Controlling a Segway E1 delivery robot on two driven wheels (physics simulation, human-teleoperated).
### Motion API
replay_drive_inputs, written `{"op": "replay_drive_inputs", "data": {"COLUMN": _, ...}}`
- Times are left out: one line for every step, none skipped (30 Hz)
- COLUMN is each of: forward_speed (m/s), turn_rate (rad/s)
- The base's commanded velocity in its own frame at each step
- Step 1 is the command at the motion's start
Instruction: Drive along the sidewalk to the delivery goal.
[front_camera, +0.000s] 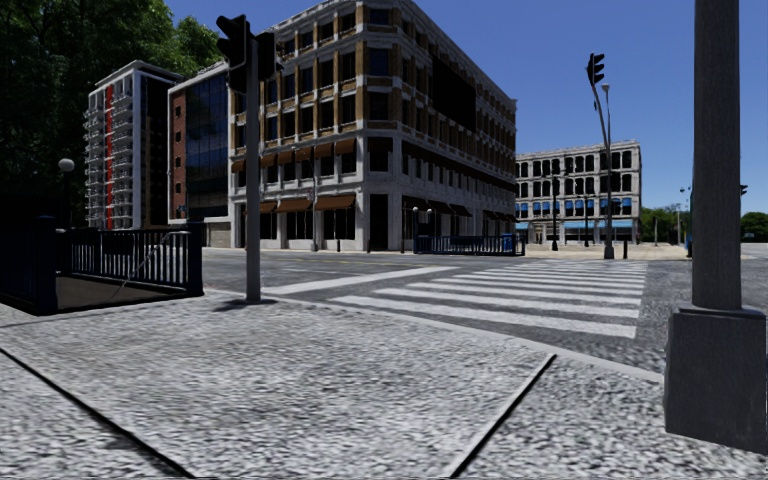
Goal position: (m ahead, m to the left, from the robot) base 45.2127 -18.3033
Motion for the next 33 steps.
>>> {"op": "replay_drive_inputs", "data": {"forward_speed": 1.42, "turn_rate": 0.00}}
{"op": "replay_drive_inputs", "data": {"forward_speed": 1.42, "turn_rate": 0.00}}
{"op": "replay_drive_inputs", "data": {"forward_speed": 1.42, "turn_rate": 0.00}}
{"op": "replay_drive_inputs", "data": {"forward_speed": 1.42, "turn_rate": 0.00}}
{"op": "replay_drive_inputs", "data": {"forward_speed": 1.42, "turn_rate": 0.00}}
{"op": "replay_drive_inputs", "data": {"forward_speed": 1.42, "turn_rate": 0.00}}
{"op": "replay_drive_inputs", "data": {"forward_speed": 1.42, "turn_rate": 0.00}}
{"op": "replay_drive_inputs", "data": {"forward_speed": 1.42, "turn_rate": 0.00}}
{"op": "replay_drive_inputs", "data": {"forward_speed": 1.42, "turn_rate": 0.00}}
{"op": "replay_drive_inputs", "data": {"forward_speed": 1.42, "turn_rate": 0.00}}
{"op": "replay_drive_inputs", "data": {"forward_speed": 1.42, "turn_rate": 0.00}}
{"op": "replay_drive_inputs", "data": {"forward_speed": 1.42, "turn_rate": 0.00}}
{"op": "replay_drive_inputs", "data": {"forward_speed": 1.42, "turn_rate": 0.00}}
{"op": "replay_drive_inputs", "data": {"forward_speed": 1.42, "turn_rate": 0.00}}
{"op": "replay_drive_inputs", "data": {"forward_speed": 1.42, "turn_rate": -0.07}}
{"op": "replay_drive_inputs", "data": {"forward_speed": 1.42, "turn_rate": -0.22}}
{"op": "replay_drive_inputs", "data": {"forward_speed": 1.42, "turn_rate": -0.27}}
{"op": "replay_drive_inputs", "data": {"forward_speed": 1.42, "turn_rate": -0.28}}
{"op": "replay_drive_inputs", "data": {"forward_speed": 1.42, "turn_rate": -0.28}}
{"op": "replay_drive_inputs", "data": {"forward_speed": 1.42, "turn_rate": -0.29}}
{"op": "replay_drive_inputs", "data": {"forward_speed": 1.42, "turn_rate": -0.29}}
{"op": "replay_drive_inputs", "data": {"forward_speed": 1.42, "turn_rate": -0.29}}
{"op": "replay_drive_inputs", "data": {"forward_speed": 1.42, "turn_rate": -0.29}}
{"op": "replay_drive_inputs", "data": {"forward_speed": 1.42, "turn_rate": -0.29}}
{"op": "replay_drive_inputs", "data": {"forward_speed": 1.42, "turn_rate": -0.29}}
{"op": "replay_drive_inputs", "data": {"forward_speed": 1.42, "turn_rate": -0.29}}
{"op": "replay_drive_inputs", "data": {"forward_speed": 1.42, "turn_rate": -0.29}}
{"op": "replay_drive_inputs", "data": {"forward_speed": 1.42, "turn_rate": -0.29}}
{"op": "replay_drive_inputs", "data": {"forward_speed": 1.42, "turn_rate": -0.29}}
{"op": "replay_drive_inputs", "data": {"forward_speed": 1.42, "turn_rate": -0.29}}
{"op": "replay_drive_inputs", "data": {"forward_speed": 1.42, "turn_rate": -0.29}}
{"op": "replay_drive_inputs", "data": {"forward_speed": 1.42, "turn_rate": -0.29}}
{"op": "replay_drive_inputs", "data": {"forward_speed": 1.42, "turn_rate": -0.29}}
